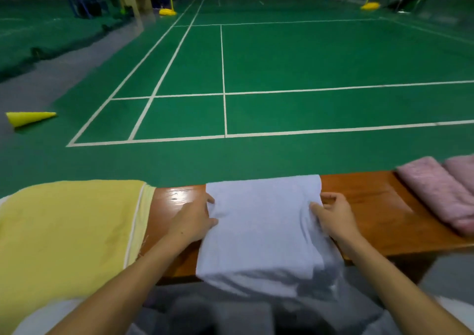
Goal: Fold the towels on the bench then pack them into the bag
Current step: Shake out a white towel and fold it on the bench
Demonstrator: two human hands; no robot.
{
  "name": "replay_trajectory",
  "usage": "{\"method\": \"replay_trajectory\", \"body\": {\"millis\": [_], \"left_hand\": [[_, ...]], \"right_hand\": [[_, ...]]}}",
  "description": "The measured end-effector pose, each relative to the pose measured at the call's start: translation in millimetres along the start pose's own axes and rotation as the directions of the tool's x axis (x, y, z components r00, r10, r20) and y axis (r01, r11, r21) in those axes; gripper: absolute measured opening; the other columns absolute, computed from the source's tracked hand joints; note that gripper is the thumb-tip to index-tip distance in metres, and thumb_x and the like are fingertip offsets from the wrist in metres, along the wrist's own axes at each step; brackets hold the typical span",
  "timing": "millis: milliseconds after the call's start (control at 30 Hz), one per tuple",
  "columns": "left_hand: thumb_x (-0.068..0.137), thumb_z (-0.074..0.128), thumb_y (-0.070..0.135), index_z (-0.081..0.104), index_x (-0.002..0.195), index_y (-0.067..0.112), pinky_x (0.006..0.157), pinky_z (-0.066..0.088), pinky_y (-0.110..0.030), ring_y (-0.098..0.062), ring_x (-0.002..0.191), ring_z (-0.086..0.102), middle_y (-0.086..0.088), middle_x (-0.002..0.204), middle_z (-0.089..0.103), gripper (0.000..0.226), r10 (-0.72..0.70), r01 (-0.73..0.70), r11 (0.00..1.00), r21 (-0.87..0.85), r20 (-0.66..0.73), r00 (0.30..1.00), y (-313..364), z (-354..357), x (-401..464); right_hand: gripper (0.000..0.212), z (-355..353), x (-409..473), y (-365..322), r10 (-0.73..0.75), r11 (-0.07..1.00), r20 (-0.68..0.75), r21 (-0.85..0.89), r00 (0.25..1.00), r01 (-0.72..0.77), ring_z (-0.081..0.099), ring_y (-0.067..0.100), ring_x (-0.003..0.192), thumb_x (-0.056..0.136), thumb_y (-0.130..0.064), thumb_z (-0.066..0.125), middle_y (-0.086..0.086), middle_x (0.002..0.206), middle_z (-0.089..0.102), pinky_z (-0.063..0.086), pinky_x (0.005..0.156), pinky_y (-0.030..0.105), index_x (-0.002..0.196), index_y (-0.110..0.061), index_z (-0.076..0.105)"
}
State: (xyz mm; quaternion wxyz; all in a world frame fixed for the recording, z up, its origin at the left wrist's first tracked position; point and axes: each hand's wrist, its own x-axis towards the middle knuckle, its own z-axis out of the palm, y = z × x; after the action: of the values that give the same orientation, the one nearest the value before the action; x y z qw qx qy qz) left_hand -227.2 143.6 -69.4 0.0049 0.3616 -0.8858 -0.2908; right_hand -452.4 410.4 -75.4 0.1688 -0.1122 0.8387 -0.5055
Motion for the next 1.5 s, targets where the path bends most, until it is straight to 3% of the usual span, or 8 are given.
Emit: {"method": "replay_trajectory", "body": {"millis": [233,433,633,867,1100,1233,1367,1500], "left_hand": [[0.088,0.053,-0.017,0.072,0.116,0.016,0.041,0.039,-0.024,-0.014,0.038,0.047,-0.016,0.061,0.059,0.047,-0.057,0.094,0.953,-0.29,0.134,0.989,9.1,-10.4,11.9],[0.089,0.079,0.006,0.059,0.133,0.03,0.048,0.038,-0.016,-0.008,0.055,0.048,0.004,0.068,0.053,0.054,0.022,0.057,0.953,-0.299,0.256,0.966,20.9,-19.1,-5.8],[0.088,0.074,-0.008,0.07,0.12,0.024,0.052,0.043,-0.013,-0.002,0.05,0.053,0.014,0.051,0.053,0.045,0.114,-0.072,0.795,-0.603,0.032,0.993,34.5,-38.9,-36.0],[0.081,0.083,-0.001,0.081,0.105,0.01,0.064,0.058,-0.022,-0.019,0.075,0.062,-0.014,0.083,0.061,0.026,0.052,-0.052,0.737,-0.674,-0.02,0.998,30.3,-92.9,-72.3],[0.092,0.078,0.007,0.081,0.102,0.018,0.051,0.043,-0.022,-0.014,0.068,0.055,-0.006,0.086,0.067,0.015,0.112,-0.18,0.855,-0.486,-0.165,0.98,55.3,-163.9,-87.2],[0.087,0.083,0.01,0.08,0.104,0.017,0.07,0.055,-0.028,-0.023,0.091,0.069,-0.011,0.104,0.075,0.018,0.104,-0.193,0.836,-0.514,-0.198,0.975,76.5,-197.0,-92.4],[0.083,0.078,-0.009,0.073,0.123,0.008,0.087,0.062,-0.033,-0.029,0.111,0.071,-0.017,0.121,0.072,0.044,0.125,-0.101,0.684,-0.723,-0.02,0.992,96.0,-219.0,-104.9],[0.078,0.084,-0.005,0.076,0.117,0.011,0.091,0.061,-0.042,-0.034,0.105,0.073,-0.017,0.105,0.078,0.042,0.157,-0.192,0.828,-0.527,-0.11,0.981,98.6,-224.8,-105.8]], "right_hand": [[0.022,-29.4,1.2,4.4,-0.026,0.978,0.24,-0.196,0.97,0.074,0.06,0.015,0.103,0.094,-0.019,0.076,-0.006,0.114,0.064,0.046,0.075,0.021,0.116,-0.019,0.071],[0.017,-41.2,-6.8,2.4,-0.016,0.994,0.317,-0.102,0.948,0.051,0.064,0.007,0.105,0.094,-0.022,0.077,-0.007,0.117,0.07,0.05,0.076,0.018,0.11,-0.027,0.076],[0.018,-53.6,-29.8,-5.6,-0.139,0.99,0.282,0.011,0.949,0.141,0.06,0.005,0.118,0.093,-0.026,0.079,-0.011,0.122,0.069,0.051,0.086,0.019,0.11,-0.027,0.077],[0.033,-80.4,-45.5,-56.6,-0.189,0.975,0.281,0.17,0.941,0.144,0.071,0.016,0.091,0.085,-0.008,0.085,0.007,0.112,0.076,0.058,0.068,0.031,0.115,-0.019,0.077],[0.039,-122.9,-52.0,-133.5,-0.307,0.952,0.353,0.114,0.884,0.285,0.076,0.026,0.102,0.084,-0.008,0.085,0.011,0.11,0.078,0.063,0.089,0.043,0.121,-0.012,0.072],[0.047,-142.0,-51.2,-164.5,-0.365,0.927,0.261,0.018,0.894,0.373,0.074,0.023,0.095,0.076,-0.017,0.091,0.015,0.108,0.078,0.063,0.088,0.047,0.119,-0.005,0.075],[0.053,-152.8,-53.1,-190.3,-0.434,0.888,0.176,-0.081,0.884,0.452,0.072,0.024,0.088,0.073,-0.019,0.095,0.019,0.106,0.076,0.064,0.085,0.05,0.118,0.001,0.075],[0.045,-158.2,-56.3,-209.8,-0.561,0.74,0.187,-0.323,0.807,0.589,0.064,0.019,0.077,0.073,-0.029,0.094,0.016,0.085,0.075,0.058,0.067,0.046,0.098,0.004,0.078]]}}
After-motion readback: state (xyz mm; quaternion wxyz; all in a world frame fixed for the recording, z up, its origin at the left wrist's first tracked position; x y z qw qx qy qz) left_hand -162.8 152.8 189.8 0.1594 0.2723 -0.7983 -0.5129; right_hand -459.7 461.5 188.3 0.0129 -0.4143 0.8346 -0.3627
